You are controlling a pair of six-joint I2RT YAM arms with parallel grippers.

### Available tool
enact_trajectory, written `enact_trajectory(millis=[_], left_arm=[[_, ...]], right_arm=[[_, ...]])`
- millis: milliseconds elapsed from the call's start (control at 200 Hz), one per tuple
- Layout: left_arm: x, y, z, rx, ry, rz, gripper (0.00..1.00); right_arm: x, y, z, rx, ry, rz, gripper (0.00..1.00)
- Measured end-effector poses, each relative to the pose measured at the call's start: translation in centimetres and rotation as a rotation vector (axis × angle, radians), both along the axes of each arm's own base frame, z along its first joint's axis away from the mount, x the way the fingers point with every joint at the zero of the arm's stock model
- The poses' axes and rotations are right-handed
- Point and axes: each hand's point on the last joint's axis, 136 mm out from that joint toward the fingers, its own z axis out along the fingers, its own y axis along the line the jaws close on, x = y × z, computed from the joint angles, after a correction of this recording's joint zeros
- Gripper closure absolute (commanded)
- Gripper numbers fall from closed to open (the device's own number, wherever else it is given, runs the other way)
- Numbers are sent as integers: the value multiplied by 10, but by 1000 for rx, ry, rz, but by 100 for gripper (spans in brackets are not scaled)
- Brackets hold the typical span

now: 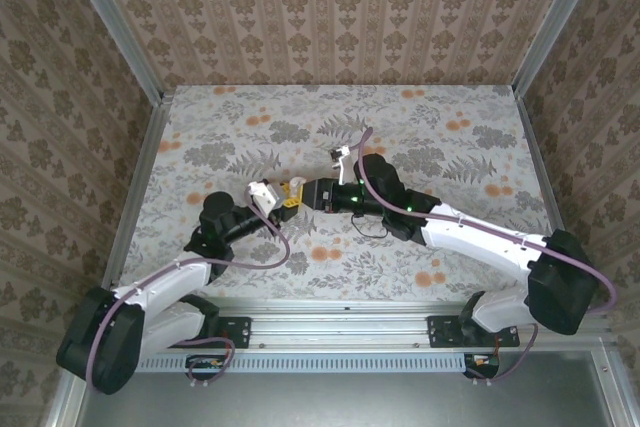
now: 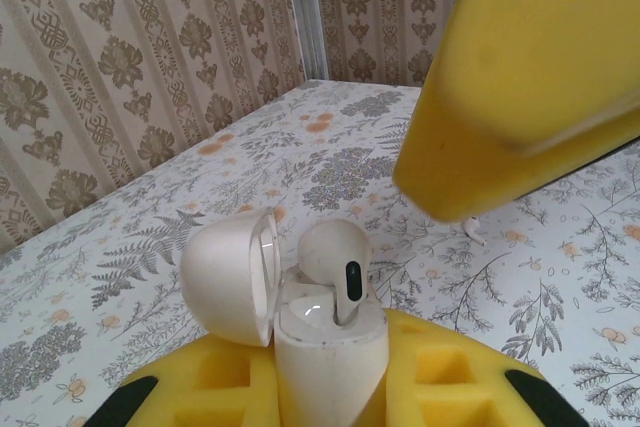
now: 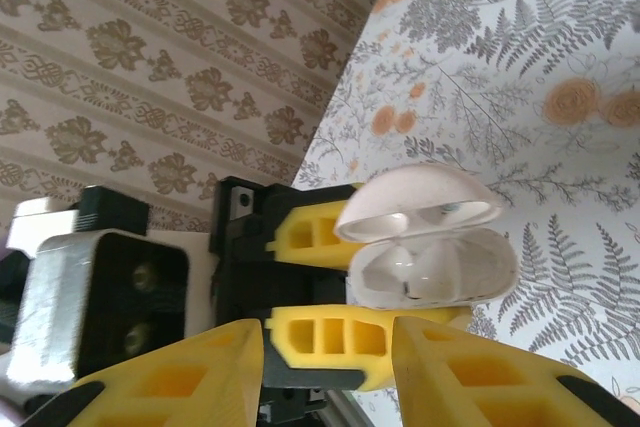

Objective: Insert wireless bluetooth earbuds into charging case

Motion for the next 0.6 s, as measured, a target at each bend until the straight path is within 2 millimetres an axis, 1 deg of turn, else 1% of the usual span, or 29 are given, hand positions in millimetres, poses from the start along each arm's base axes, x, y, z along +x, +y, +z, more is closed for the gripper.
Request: enact_trajectory(millis=[220, 440, 600], left_arm=[[0, 1, 2, -2, -10, 2, 91], [0, 1, 2, -2, -10, 3, 91], [0, 1, 2, -2, -11, 4, 91]], right_arm=[[4, 0, -4, 6, 27, -14, 59], [9, 3, -23, -16, 71, -26, 59], [10, 3, -22, -14, 71, -25, 61]])
